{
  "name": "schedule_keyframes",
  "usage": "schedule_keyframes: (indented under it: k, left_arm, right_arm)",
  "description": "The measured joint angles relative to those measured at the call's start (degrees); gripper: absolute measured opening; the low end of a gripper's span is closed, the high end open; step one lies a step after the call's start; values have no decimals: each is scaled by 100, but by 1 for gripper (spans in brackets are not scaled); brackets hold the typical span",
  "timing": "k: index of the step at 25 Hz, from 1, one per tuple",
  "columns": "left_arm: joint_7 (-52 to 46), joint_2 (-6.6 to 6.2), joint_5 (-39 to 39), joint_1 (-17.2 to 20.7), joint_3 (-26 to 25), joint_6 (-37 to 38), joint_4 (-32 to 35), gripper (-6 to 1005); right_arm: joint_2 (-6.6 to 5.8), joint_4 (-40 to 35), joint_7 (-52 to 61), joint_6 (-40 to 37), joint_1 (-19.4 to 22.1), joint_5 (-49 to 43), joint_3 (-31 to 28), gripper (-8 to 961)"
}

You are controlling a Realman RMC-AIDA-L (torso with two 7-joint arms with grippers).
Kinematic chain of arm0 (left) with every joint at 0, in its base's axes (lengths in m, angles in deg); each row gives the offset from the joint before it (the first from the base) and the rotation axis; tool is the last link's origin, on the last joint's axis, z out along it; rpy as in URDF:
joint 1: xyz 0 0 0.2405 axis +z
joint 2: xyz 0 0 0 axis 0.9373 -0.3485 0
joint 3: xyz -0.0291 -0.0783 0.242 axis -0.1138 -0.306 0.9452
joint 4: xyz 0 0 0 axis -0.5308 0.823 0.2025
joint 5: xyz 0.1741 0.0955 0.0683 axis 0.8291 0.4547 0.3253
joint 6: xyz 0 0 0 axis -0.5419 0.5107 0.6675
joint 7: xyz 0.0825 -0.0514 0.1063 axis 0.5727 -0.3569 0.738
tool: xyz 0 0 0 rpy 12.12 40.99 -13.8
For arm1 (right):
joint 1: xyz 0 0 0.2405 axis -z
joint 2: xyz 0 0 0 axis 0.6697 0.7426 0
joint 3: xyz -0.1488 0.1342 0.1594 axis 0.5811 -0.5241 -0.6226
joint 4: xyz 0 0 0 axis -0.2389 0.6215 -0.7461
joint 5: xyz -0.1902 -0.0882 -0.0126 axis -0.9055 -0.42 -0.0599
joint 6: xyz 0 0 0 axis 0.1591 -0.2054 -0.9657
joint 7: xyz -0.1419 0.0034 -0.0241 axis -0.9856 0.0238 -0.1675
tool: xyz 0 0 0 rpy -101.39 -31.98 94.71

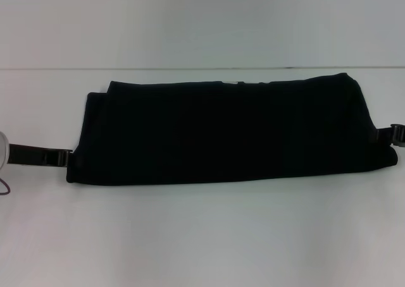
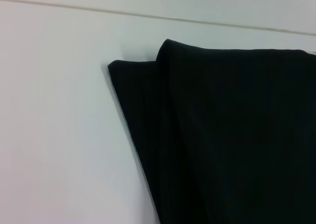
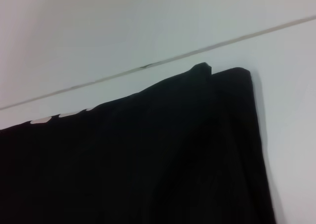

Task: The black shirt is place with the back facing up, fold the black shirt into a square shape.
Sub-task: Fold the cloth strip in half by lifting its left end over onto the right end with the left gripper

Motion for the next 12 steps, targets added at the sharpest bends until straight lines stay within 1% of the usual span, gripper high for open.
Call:
schedule_keyframes:
  k: [5, 11, 12]
  left_arm:
    - [3, 0, 0, 0, 0, -3, 0, 10]
    - [3, 0, 0, 0, 0, -3, 0, 10]
    - [2, 0, 1, 0, 0, -3, 0, 10]
  right_arm:
    - [0, -27, -60, -23, 65, 11, -58, 202]
    - [-20, -78, -77, -37, 183, 26, -80, 17]
    - [-18, -110, -78, -45, 211, 30, -91, 17]
